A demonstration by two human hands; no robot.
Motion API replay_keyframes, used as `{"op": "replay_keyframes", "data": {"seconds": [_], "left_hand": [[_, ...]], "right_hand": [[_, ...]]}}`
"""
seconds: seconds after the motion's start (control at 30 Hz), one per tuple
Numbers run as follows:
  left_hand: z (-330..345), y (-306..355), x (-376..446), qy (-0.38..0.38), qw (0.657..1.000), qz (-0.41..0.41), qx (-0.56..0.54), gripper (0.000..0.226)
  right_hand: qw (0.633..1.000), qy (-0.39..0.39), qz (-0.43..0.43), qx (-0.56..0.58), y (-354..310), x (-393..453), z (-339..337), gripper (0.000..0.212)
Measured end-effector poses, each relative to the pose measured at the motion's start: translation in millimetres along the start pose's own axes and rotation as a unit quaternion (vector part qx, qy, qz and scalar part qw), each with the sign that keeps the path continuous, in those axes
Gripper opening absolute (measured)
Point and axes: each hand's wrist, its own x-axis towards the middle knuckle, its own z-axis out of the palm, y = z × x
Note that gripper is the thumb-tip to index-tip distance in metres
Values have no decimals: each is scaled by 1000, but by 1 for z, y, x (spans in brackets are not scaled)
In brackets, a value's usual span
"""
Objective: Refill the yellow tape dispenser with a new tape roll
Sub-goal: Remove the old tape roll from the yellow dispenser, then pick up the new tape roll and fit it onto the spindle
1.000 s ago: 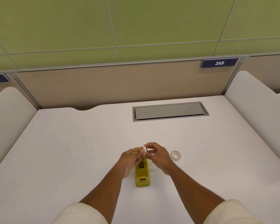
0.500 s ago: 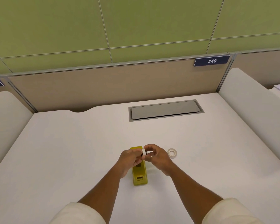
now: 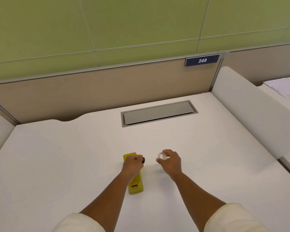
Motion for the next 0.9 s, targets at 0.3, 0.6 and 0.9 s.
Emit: {"op": "replay_keyframes", "data": {"seconds": [0.3, 0.6, 0.9], "left_hand": [[30, 15, 9, -9, 1000, 10, 21, 22], [55, 16, 22, -17, 1000, 15, 6, 25], [61, 7, 29, -23, 1000, -7, 10, 27]], "right_hand": [[988, 112, 80, -64, 39, 29, -27, 35], [980, 156, 103, -61, 54, 46, -42, 25], [976, 177, -34, -125, 69, 33, -33, 32]]}}
